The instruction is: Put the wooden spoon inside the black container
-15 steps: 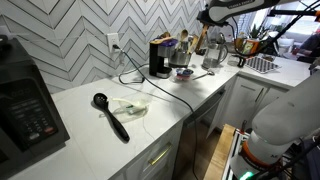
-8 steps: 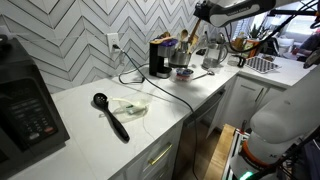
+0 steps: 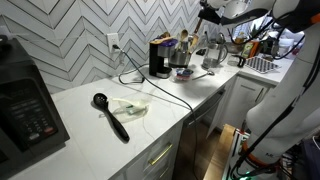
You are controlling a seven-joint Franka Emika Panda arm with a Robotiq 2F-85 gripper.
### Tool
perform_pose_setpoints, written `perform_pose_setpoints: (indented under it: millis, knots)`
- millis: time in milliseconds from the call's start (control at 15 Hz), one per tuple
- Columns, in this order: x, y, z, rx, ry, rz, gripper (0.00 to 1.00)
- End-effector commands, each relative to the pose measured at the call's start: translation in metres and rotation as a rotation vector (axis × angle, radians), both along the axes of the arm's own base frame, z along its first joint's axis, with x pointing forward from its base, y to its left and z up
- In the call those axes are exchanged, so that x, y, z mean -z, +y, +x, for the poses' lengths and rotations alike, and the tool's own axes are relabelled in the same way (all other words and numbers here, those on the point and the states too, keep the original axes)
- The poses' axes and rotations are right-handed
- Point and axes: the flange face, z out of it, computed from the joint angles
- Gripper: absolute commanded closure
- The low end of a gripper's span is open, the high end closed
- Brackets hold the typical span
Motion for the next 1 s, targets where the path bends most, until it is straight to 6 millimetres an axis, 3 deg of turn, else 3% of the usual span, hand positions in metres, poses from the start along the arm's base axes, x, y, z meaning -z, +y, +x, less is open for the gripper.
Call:
perform_pose_setpoints:
  millis: [0,333,533,733,933]
  knots:
    - [-0.002,-0.018,0.031,0.084,-0.081,-0.059,0.93]
    - [0.078,-0.009,0.056,0.181,-0.055,-0.102,0.93]
    - [0.124,-0.006,0.06,0.235,-0.034,-0.081,0.93]
    - [0.156,-0.006,0.06,0.285,-0.019,-0.031,0.93]
    - [0.172,0.001,0.056,0.279,0.0,0.021,0.93]
